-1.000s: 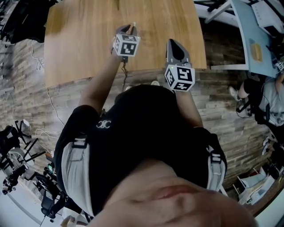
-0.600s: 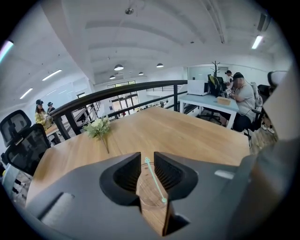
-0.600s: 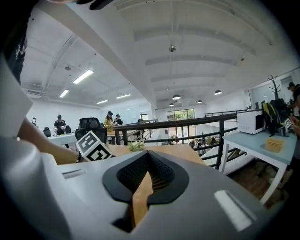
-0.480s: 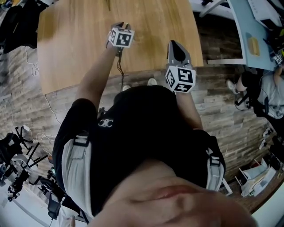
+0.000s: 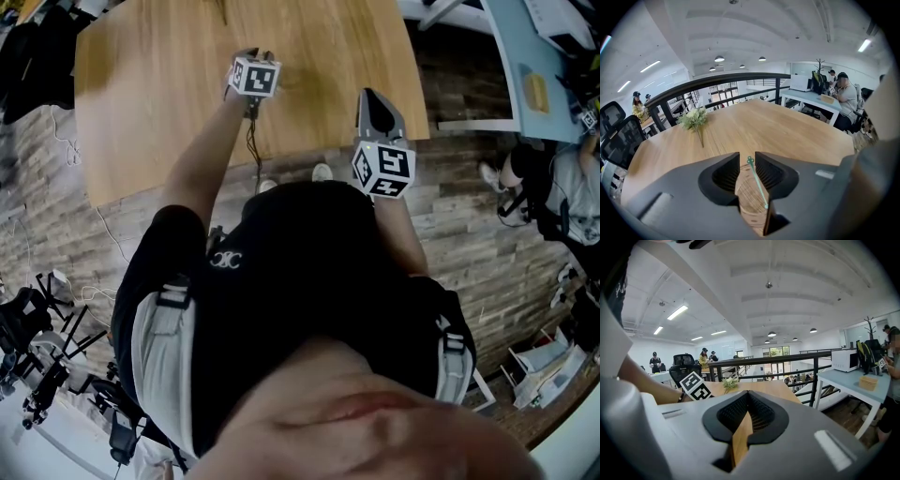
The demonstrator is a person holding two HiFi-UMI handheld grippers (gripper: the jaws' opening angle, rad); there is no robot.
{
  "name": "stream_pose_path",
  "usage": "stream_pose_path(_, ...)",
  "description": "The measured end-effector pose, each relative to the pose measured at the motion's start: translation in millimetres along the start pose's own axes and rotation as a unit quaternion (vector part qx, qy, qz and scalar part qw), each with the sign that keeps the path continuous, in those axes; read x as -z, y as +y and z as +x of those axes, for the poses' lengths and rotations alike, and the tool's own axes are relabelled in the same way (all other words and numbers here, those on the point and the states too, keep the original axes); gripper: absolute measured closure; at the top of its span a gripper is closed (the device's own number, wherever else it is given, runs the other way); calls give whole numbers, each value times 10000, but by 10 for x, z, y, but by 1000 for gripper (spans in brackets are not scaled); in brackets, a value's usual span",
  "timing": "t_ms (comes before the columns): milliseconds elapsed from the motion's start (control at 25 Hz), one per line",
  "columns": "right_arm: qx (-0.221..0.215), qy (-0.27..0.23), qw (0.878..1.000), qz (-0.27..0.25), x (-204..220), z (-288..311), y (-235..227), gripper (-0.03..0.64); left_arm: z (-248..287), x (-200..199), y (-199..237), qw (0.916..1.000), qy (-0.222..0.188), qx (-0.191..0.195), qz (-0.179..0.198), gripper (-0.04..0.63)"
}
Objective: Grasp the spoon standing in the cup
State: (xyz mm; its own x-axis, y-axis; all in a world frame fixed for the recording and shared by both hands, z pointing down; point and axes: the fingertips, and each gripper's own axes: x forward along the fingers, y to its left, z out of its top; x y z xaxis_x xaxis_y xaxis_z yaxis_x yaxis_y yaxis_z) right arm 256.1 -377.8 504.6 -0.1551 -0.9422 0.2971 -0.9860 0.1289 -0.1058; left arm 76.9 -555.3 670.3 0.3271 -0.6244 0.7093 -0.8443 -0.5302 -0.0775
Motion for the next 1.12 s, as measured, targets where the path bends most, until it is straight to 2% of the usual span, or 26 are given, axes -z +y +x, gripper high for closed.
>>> stream_pose_path(120, 19, 19, 10000, -22, -5, 8, 3, 617, 14, -16, 18, 10000, -7, 2, 64, 483)
stream_pose_path(360, 65, 12, 10000, -61, -17, -3, -28, 617, 33, -20, -26, 9998, 28, 49, 210, 529)
stream_pose_path(640, 87, 1, 9999, -65, -13, -32, -67, 617, 23, -20, -65, 9996, 27, 46, 262, 534)
stream_pose_path(1120, -12, -57, 9999, -98, -22, -131, 48, 617, -404, -259, -59, 9968, -733, -123, 295, 534)
